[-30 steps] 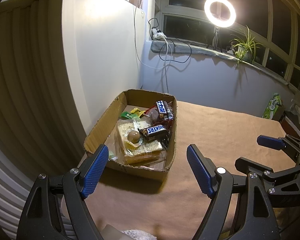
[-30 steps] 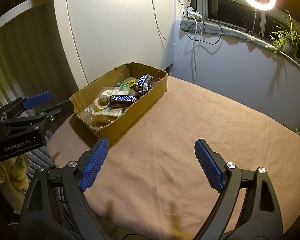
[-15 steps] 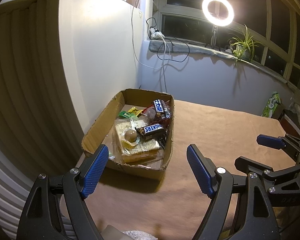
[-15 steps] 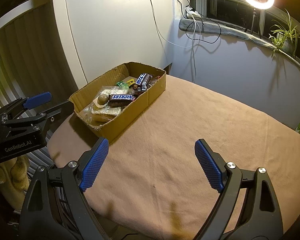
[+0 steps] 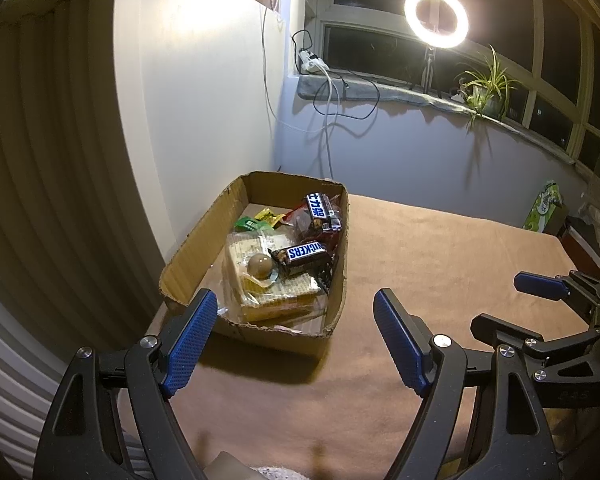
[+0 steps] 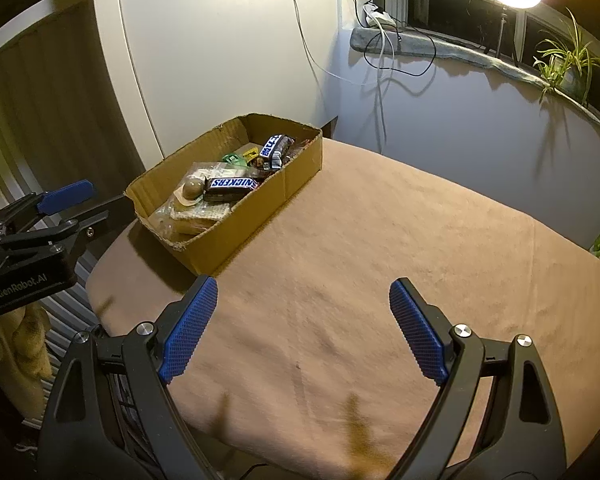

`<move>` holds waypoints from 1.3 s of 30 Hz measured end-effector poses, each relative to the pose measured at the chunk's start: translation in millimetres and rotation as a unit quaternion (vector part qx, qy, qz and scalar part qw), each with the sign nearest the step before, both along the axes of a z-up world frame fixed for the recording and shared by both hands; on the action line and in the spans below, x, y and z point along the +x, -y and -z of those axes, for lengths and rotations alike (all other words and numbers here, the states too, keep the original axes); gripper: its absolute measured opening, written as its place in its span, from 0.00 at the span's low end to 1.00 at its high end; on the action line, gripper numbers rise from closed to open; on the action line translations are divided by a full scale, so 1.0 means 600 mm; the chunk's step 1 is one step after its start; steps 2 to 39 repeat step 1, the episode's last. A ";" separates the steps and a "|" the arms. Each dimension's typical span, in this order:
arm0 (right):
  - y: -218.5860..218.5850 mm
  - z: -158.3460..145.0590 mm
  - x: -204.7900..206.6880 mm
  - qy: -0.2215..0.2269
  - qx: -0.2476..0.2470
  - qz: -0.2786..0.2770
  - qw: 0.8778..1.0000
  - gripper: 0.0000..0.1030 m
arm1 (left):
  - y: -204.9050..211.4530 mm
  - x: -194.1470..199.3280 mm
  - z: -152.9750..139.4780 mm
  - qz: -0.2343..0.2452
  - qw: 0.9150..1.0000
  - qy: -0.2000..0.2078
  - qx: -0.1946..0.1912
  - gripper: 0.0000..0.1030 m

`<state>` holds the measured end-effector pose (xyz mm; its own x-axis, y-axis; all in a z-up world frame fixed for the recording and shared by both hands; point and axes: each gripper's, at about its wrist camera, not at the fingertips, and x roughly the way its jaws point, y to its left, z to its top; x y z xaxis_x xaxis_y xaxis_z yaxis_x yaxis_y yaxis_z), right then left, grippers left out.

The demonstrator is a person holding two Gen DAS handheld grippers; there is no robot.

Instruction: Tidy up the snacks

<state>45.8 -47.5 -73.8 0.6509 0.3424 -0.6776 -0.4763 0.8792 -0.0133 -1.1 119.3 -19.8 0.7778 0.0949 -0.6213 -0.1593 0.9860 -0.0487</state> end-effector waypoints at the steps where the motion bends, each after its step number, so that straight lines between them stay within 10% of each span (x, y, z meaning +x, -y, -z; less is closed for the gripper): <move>1: 0.001 0.002 0.001 -0.001 -0.001 0.000 1.000 0.88 | 0.000 0.001 0.001 0.000 1.000 -0.001 0.000 0.78; 39: 0.001 0.002 0.001 -0.001 -0.001 0.000 1.000 0.88 | 0.000 0.001 0.001 0.000 1.000 -0.001 0.000 0.78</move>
